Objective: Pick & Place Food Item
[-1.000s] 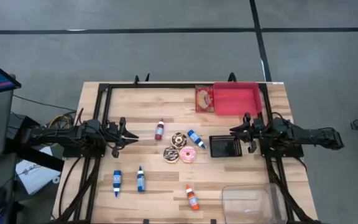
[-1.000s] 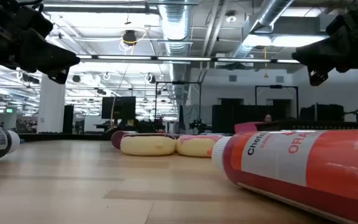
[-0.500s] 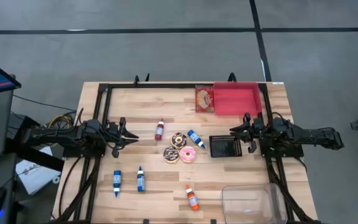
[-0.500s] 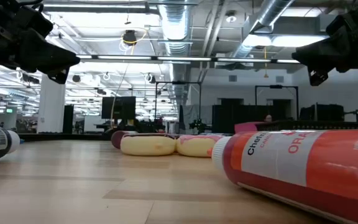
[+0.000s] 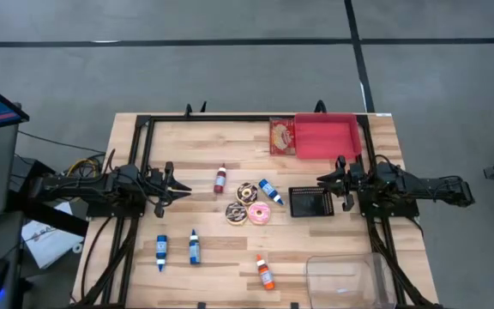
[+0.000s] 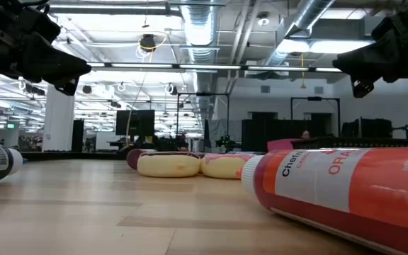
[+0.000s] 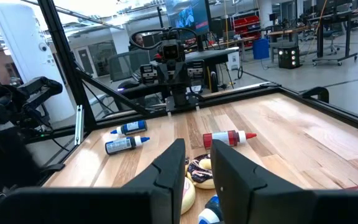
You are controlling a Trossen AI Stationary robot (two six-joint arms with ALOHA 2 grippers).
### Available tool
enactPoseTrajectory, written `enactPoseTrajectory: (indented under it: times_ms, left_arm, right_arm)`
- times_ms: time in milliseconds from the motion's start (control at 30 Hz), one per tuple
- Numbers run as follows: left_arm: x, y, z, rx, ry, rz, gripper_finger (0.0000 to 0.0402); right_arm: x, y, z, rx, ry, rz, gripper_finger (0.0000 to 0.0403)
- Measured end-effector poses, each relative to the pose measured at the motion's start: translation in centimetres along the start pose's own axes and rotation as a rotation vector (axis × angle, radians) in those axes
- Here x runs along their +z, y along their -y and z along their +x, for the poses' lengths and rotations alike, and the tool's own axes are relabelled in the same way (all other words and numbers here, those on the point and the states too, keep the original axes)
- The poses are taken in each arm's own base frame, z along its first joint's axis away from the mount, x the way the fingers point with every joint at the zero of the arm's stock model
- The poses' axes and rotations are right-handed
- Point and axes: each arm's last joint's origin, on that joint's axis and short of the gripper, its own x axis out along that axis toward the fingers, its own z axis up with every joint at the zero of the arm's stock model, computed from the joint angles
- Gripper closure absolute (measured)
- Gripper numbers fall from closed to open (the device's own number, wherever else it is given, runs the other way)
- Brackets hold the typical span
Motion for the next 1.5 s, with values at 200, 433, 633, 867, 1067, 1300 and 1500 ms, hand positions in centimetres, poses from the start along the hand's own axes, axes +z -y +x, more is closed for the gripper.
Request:
enactPoseTrajectory:
  times_ms: [200, 433, 633, 867, 1067, 1300, 1500]
  left_arm:
    - [0.0, 0.0, 0.0, 0.0, 0.0, 0.0, 0.0344]
    - [1.8, 0.0, 0.0, 0.032, 0.192, -0.165, 0.0344]
    - [4.8, -0.6, -0.8, 0.181, 0.611, -0.581, 0.0344]
    - [5.5, -1.0, -1.3, 0.25, 0.776, -0.746, 0.0344]
    - [5.7, -1.1, -1.6, 0.293, 0.845, -0.797, 0.0344]
    - [6.6, -1.0, -2.3, 0.228, 0.953, -0.817, 0.0344]
    - [6.4, -1.0, -1.8, 0.202, 0.937, -0.903, 0.0344]
  right_arm:
    - [0.0, 0.0, 0.0, 0.0, 0.0, 0.0, 0.0332]
    - [0.0, 0.0, 0.0, 0.0, 0.0, 0.0, 0.0332]
    - [0.0, 0.0, 0.0, 0.0, -0.001, 0.0, 0.0332]
    - [-0.1, 0.0, 0.0, -0.001, -0.006, 0.0, 0.0332]
    - [-0.1, 0.0, 0.0, -0.001, -0.008, 0.0, 0.0332]
    - [0.5, -0.1, 0.0, 0.014, 0.055, 0.119, 0.0332]
    - [2.2, -0.3, -0.2, 0.054, 0.226, 0.397, 0.0332]
